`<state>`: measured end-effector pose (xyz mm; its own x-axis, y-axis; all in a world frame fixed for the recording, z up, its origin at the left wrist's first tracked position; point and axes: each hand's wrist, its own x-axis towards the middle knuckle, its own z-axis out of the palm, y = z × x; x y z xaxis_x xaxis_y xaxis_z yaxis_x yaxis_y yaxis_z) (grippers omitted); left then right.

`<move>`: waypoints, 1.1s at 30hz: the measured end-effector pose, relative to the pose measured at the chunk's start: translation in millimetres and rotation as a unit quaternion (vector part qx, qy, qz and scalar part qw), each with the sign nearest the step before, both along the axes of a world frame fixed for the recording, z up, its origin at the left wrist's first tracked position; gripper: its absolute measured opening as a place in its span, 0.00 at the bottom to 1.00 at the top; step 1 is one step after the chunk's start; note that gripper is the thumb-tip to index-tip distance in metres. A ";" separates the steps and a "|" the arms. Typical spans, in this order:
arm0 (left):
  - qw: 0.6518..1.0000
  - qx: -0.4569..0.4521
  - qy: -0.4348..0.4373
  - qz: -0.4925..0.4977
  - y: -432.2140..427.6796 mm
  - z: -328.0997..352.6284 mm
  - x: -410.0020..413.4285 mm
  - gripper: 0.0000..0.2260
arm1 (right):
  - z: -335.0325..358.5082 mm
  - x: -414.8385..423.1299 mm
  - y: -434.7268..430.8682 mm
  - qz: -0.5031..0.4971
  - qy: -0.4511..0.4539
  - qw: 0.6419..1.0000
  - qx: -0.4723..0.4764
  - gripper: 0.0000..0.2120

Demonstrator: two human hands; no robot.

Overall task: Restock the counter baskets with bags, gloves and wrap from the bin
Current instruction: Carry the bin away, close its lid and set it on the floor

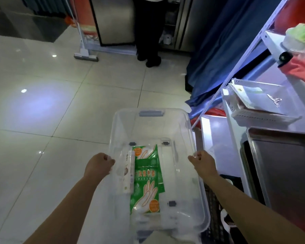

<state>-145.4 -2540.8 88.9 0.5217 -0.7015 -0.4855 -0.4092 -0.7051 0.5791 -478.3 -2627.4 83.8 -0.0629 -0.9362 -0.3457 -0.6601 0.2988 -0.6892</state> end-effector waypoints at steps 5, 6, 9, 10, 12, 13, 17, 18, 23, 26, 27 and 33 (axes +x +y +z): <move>0.999 0.040 0.015 -0.031 -89.2 -27.8 13.9 0.09 | -13.1 10.2 -75.4 -0.014 0.020 1.000 0.012 0.13; 0.998 0.045 0.018 -0.037 -104.9 -35.6 15.8 0.09 | -18.3 12.0 -88.0 -0.020 0.024 0.999 0.018 0.13; 0.996 0.059 0.022 -0.070 -156.2 -60.7 20.1 0.06 | -37.7 14.3 -126.6 -0.039 0.043 0.998 0.039 0.10; 0.994 0.066 0.026 -0.082 -174.3 -69.6 21.6 0.05 | -46.4 14.2 -140.0 -0.045 0.051 0.997 0.045 0.09; 0.991 0.079 0.053 -0.096 -209.4 -87.9 22.6 0.03 | -65.6 13.4 -165.4 -0.061 0.066 0.994 0.061 0.08; 0.989 0.087 0.063 -0.103 -226.5 -98.8 22.8 0.03 | -76.2 12.5 -178.6 -0.064 0.072 0.993 0.067 0.08; 0.979 0.118 0.055 -0.156 -289.1 -149.2 18.8 0.05 | -129.0 8.1 -226.7 -0.081 0.089 0.989 0.083 0.08; 0.977 0.128 0.056 -0.164 -301.1 -165.4 16.5 0.06 | -146.1 6.1 -235.9 -0.083 0.090 0.988 0.091 0.08; 0.971 0.154 0.040 -0.176 -345.7 -264.9 -2.5 0.07 | -253.1 -7.5 -278.1 -0.103 0.120 0.980 0.124 0.09; 0.971 0.168 0.069 -0.156 -365.1 -330.4 -17.9 0.06 | -325.3 -17.7 -295.7 -0.113 0.123 0.975 0.148 0.13; 0.971 0.173 0.077 -0.145 -369.1 -351.8 -22.0 0.05 | -348.0 -20.1 -298.4 -0.119 0.120 0.974 0.151 0.13; 0.978 0.153 0.040 -0.138 -384.7 -462.3 -39.4 0.06 | -458.0 -34.7 -311.6 -0.143 0.118 0.976 0.111 0.13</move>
